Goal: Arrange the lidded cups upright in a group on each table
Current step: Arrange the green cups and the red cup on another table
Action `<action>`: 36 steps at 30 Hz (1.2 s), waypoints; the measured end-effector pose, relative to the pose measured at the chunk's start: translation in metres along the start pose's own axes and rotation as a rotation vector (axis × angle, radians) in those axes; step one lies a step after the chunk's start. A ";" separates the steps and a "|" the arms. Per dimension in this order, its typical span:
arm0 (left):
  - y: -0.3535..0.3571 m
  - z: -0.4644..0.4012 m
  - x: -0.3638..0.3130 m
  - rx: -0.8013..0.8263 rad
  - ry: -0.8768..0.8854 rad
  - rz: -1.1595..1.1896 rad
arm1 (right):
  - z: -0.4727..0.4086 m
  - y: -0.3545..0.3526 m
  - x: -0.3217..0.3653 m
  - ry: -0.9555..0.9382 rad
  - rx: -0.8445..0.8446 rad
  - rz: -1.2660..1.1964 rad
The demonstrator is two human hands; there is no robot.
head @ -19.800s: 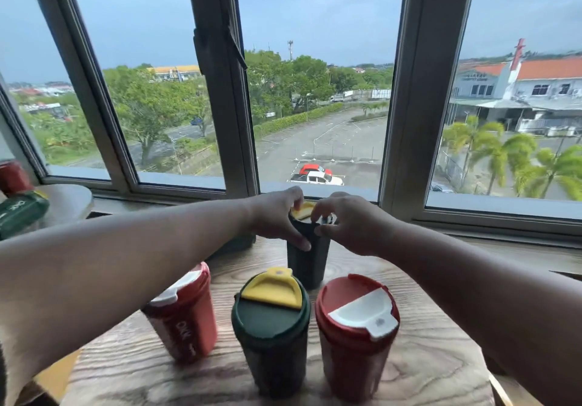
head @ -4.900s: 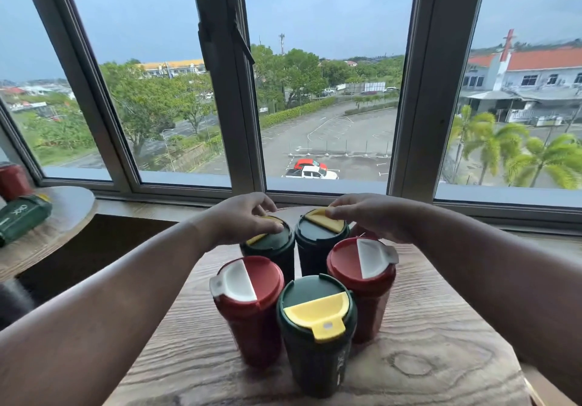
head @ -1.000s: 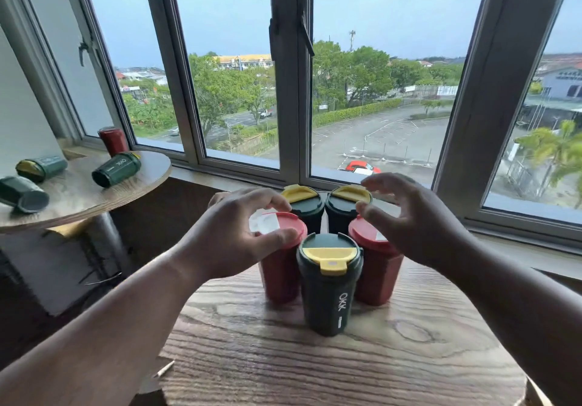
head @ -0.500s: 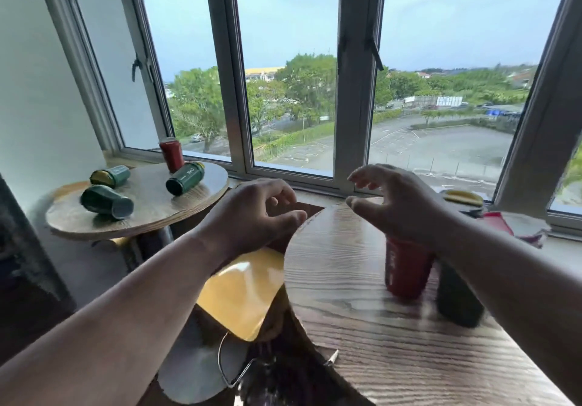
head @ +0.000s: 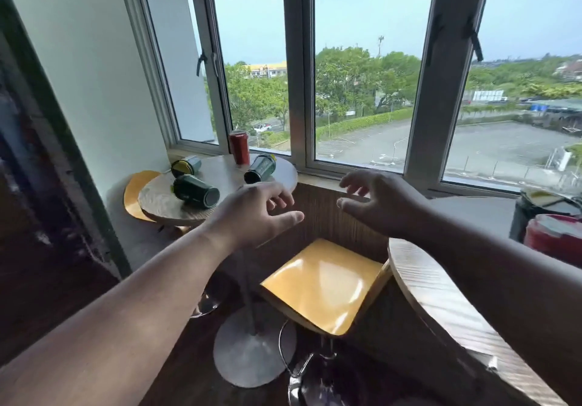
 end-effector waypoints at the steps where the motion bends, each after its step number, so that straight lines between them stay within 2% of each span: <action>1: -0.002 0.000 0.011 0.002 -0.017 -0.003 | -0.011 0.007 0.005 -0.009 0.014 0.004; 14: -0.037 -0.065 0.176 -0.043 -0.320 -0.063 | -0.220 0.090 0.033 -0.153 0.191 -0.027; 20: -0.059 -0.088 0.256 -0.100 -0.471 -0.021 | -0.311 0.122 0.055 -0.248 0.235 0.030; 26: -0.074 -0.100 0.340 -0.128 -0.549 0.016 | -0.376 0.167 0.083 -0.329 0.353 0.015; 31: -0.089 -0.127 0.419 -0.136 -0.522 0.041 | -0.432 0.210 0.105 -0.272 0.411 0.009; 36: -0.094 -0.166 0.492 0.030 -0.433 0.088 | -0.482 0.250 0.114 -0.062 0.546 -0.093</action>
Point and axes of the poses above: each hand's wrist, its own z-axis away from the middle knuckle, its own y-axis out of the palm, x = y × z, the point moved 6 cm from there along -z, towards the middle knuckle, and after that the axes turned 13 degrees about x, right-handed, at the moved point
